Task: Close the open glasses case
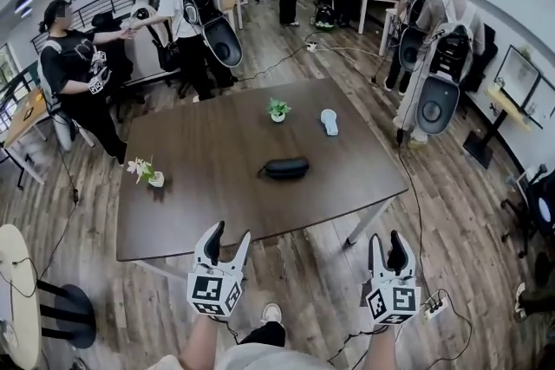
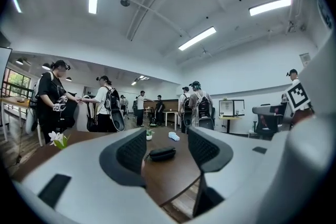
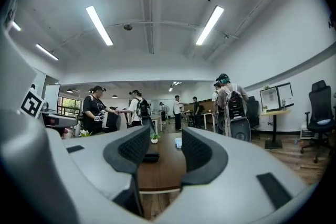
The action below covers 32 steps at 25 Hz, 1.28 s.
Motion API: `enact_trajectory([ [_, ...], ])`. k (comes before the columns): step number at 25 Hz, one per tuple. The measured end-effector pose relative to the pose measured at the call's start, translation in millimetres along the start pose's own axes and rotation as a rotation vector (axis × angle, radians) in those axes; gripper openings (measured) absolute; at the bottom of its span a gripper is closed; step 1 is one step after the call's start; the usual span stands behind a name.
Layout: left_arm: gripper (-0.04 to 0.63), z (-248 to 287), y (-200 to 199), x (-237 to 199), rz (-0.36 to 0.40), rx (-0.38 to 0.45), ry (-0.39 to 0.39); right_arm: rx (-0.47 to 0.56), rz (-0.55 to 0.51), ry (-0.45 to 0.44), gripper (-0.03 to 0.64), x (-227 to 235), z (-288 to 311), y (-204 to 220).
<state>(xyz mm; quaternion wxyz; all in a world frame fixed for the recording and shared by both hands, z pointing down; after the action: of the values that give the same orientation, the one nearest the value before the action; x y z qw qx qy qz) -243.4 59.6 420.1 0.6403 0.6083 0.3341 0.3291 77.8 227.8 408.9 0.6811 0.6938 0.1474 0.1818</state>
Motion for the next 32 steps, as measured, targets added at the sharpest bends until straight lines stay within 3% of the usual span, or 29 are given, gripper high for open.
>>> enact_trajectory([
  [8,0.25,38.9,-2.1,-82.3,-0.019,0.007,-0.046,-0.014,-0.037,-0.075,0.193,-60.3,88.8,1.6],
  [15,0.25,75.5,-2.9,-119.8,-0.015,0.014,-0.031,-0.004,-0.04,-0.081,0.195,-82.7,135.6,-0.2],
  [22,0.249,115.7,-3.6,-128.1,-0.017,0.002,-0.031,-0.012,-0.03,-0.083,0.195,-71.4,177.1,3.5],
  [32,0.249,201.8,-26.8,-121.9,0.01,0.02,-0.103,-0.002,-0.008,-0.14,0.195,-21.0,277.1,-5.0],
])
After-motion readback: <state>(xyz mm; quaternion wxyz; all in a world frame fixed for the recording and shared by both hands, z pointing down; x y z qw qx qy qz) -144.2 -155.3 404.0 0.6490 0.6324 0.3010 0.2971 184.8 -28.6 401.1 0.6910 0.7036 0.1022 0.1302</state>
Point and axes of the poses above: the fingertips, and each gripper's own axes: z forward along the fingers, x to its right, y out of its underside, the point moved 6 cm from there along -z, backward along the fingers, and after that the axes turned 13 degrees about y, right-handed, at the moved point
